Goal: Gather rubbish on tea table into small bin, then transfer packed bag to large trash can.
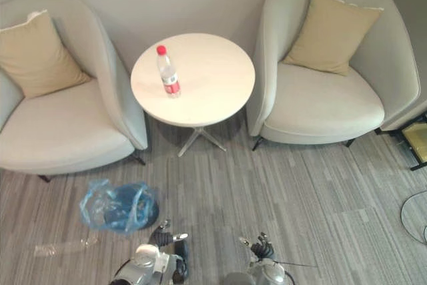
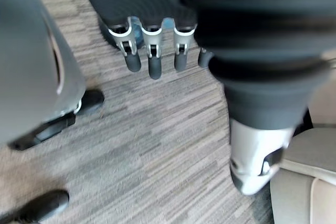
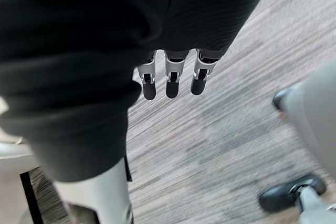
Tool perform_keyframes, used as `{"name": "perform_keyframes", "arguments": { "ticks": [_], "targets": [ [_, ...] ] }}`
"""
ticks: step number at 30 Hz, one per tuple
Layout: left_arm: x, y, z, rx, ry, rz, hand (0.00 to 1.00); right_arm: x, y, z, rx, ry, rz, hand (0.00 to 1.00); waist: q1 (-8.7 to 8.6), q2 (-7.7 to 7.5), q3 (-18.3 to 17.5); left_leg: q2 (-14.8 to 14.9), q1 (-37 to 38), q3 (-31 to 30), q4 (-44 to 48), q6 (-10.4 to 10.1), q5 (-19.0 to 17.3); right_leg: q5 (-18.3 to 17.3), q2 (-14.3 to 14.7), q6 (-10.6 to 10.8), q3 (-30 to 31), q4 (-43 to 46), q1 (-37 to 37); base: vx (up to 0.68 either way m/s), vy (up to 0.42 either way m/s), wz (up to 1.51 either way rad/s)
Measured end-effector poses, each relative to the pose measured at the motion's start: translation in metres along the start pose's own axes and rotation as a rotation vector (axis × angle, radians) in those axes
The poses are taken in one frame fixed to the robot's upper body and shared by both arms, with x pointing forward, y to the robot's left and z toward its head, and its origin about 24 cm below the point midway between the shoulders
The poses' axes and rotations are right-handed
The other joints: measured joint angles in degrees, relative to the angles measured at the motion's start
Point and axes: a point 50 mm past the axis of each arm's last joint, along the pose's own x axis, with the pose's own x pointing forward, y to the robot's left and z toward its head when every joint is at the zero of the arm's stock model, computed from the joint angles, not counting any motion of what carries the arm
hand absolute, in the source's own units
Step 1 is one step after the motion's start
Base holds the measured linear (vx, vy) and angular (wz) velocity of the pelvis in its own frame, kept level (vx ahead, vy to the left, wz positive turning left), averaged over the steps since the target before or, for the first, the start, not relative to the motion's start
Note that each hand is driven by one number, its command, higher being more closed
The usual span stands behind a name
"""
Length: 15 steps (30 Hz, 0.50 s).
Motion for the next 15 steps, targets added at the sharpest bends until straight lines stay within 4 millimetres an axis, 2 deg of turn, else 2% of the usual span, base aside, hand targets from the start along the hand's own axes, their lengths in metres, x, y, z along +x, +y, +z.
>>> {"name": "perform_keyframes", "arguments": {
  "ticks": [1, 2, 3, 4, 6, 7, 8, 9, 10, 12, 13, 15],
  "targets": [
    [0.0, 0.002, -0.002, 0.018, 0.008, 0.0, 0.0, 0.0, -0.001, 0.001, -0.012, -0.003, 0.004, 0.0, -0.18, 0.07, -0.1, -0.4, 2.8, -1.2, -0.9, 0.3, -0.4, -1.9, -0.1, -1.4, -1.3, 4.2, -1.8, 0.34, 0.074, 0.2],
    [0.0, 0.004, -0.004, 0.027, 0.014, 0.004, 0.0, 0.0, 0.0, 0.002, -0.027, -0.007, 0.011, 0.0, -0.46, 0.13, -0.2, -0.3, 5.0, -2.1, -1.9, 0.3, -0.4, -3.0, 0.0, -3.2, -3.5, 4.4, -2.8, 0.4, 0.041, 0.38],
    [0.0, 0.006, -0.004, 0.03, 0.012, 0.008, 0.0, 0.0, 0.0, 0.002, -0.034, -0.01, 0.014, 0.0, -0.53, 0.2, -0.3, 0.1, 6.7, -2.8, -3.0, 0.3, -0.4, -4.0, 0.2, -4.8, -5.5, 2.5, -3.9, 0.32, -0.002, 0.43],
    [0.001, 0.008, -0.002, 0.032, 0.007, 0.01, 0.0, 0.0, 0.0, 0.002, -0.037, -0.011, 0.015, 0.0, -0.57, 0.22, -0.3, 0.6, 7.6, -3.2, -3.2, 0.3, -0.4, -4.6, 0.4, -5.5, -6.5, 0.1, -4.5, 0.3, -0.047, 0.51],
    [0.001, 0.007, -0.002, 0.031, 0.009, 0.01, 0.0, 0.001, -0.001, 0.004, -0.039, -0.015, 0.013, 0.0, -0.84, 1.08, -0.6, 2.6, 8.8, -4.9, -3.2, 0.3, -0.4, -4.2, 1.9, -6.2, -7.3, -11.0, -6.3, 0.32, -0.118, 0.48],
    [0.0, 0.007, -0.005, 0.03, 0.016, 0.01, 0.0, 0.001, -0.001, 0.004, -0.041, -0.014, 0.013, 0.0, -0.9, 1.14, -0.8, 3.5, 9.4, -5.6, -3.2, 0.2, -0.4, -1.3, 2.8, -6.1, -6.8, -18.6, -6.6, 0.3, -0.15, 0.39],
    [-0.002, 0.008, -0.009, 0.028, 0.027, 0.011, 0.0, 0.0, -0.001, 0.001, -0.039, -0.007, 0.012, 0.0, -0.92, 0.72, -1.1, 3.9, 10.1, -5.9, -3.1, -0.9, -1.1, 4.8, 3.2, -6.2, -5.7, -27.2, -6.5, 0.32, -0.169, 0.36],
    [-0.003, 0.008, -0.012, 0.027, 0.036, 0.012, 0.0, -0.001, -0.001, -0.002, -0.039, 0.003, 0.011, 0.0, -0.96, -0.35, -1.7, 3.6, 10.8, -6.2, -2.9, -3.0, -2.4, 14.0, 3.1, -6.3, -4.5, -31.0, -6.0, 0.34, -0.19, 0.23],
    [-0.003, 0.003, -0.015, 0.012, 0.055, 0.004, 0.0, 0.0, -0.005, 0.0, -0.045, -0.002, 0.003, 0.0, -0.95, 1.65, -1.7, 5.4, 11.3, -7.4, -2.8, -4.8, -3.7, 14.7, 4.6, -8.1, -5.0, -30.0, -5.5, 0.33, -0.173, 0.08],
    [-0.004, -0.005, -0.016, -0.025, 0.065, -0.006, 0.0, 0.001, -0.013, 0.004, -0.059, -0.011, -0.013, 0.0, -1.05, 3.25, -2.1, 6.5, 11.0, -8.5, -2.5, -5.6, -3.1, 13.4, 5.2, -9.2, -5.9, -29.6, -5.4, 0.26, -0.171, 0.14],
    [-0.003, -0.008, -0.015, -0.028, 0.067, -0.012, 0.0, 0.0, -0.016, 0.0, -0.061, 0.007, -0.023, 0.0, -1.79, 3.86, -2.0, 7.1, 11.0, -9.5, -1.7, -6.0, -2.9, 12.3, 5.4, -9.6, -7.5, -29.7, -4.2, 0.22, -0.184, 0.51],
    [-0.001, -0.006, -0.01, -0.042, 0.057, -0.004, 0.0, -0.003, -0.023, -0.008, -0.039, 0.033, -0.049, 0.0, -2.1, 3.44, -1.0, 8.1, 10.2, -10.4, 5.5, -6.6, -3.3, 10.4, 5.3, -10.1, -9.5, -30.8, 0.5, 0.15, -0.167, 0.68]
  ]
}}
